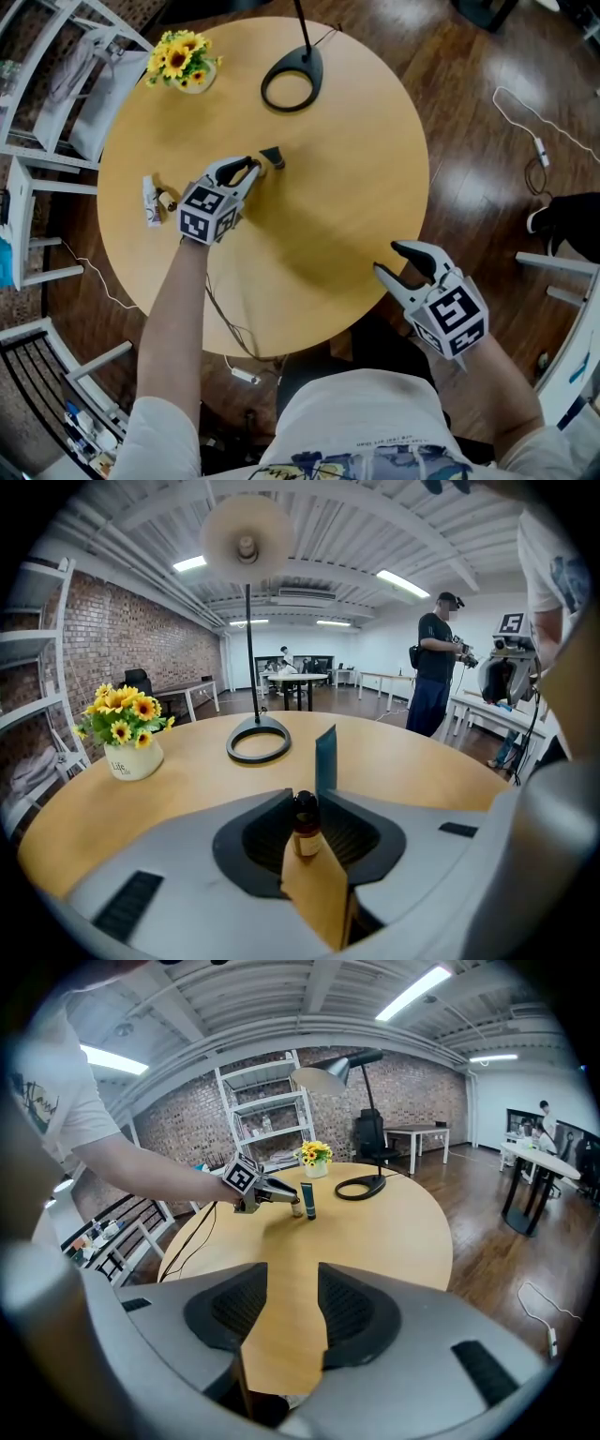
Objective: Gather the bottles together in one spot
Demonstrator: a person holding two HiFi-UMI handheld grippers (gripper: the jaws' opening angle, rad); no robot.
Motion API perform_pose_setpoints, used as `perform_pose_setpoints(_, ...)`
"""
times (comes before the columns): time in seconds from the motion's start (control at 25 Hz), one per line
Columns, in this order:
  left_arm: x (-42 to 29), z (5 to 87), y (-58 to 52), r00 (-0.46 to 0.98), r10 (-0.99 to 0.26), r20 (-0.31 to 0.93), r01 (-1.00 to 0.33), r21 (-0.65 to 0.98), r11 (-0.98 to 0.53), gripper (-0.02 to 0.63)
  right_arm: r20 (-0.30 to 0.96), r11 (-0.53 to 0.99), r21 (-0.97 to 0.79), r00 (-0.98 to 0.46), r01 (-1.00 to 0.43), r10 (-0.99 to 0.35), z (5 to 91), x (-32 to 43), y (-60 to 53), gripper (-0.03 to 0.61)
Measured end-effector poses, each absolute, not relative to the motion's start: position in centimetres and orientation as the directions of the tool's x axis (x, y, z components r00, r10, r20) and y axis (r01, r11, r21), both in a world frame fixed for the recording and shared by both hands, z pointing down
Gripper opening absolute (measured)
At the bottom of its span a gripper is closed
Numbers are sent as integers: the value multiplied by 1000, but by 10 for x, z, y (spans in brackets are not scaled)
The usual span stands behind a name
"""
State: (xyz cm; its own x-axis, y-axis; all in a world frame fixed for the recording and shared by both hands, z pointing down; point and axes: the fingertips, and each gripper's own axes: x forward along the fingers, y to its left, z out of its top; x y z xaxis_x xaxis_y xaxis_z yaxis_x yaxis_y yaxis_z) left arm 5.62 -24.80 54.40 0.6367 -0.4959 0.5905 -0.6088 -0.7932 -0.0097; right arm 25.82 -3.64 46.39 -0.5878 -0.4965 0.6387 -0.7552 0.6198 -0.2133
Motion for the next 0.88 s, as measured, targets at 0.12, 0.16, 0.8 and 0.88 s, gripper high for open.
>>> perform_pose_setpoints(0.12, 57, 541, -249, 643, -494, 585, -610, 1, -793, 140, 638, 621, -214, -589, -754, -496, 464, 258, -37, 201)
perform_pose_setpoints(0.16, 58, 540, -249, 644, -495, 584, -610, 1, -792, 144, 637, 622, -214, -590, -753, -496, 464, 258, -37, 201)
perform_pose_setpoints(0.8, 20, 449, -190, 562, -632, 534, -715, -71, -696, 144, 594, 682, -191, -636, -706, -492, 432, 231, -24, 201)
perform_pose_setpoints(0.88, 15, 429, -167, 554, -652, 518, -738, -58, -672, 144, 586, 705, -181, -651, -686, -483, 425, 222, -18, 201)
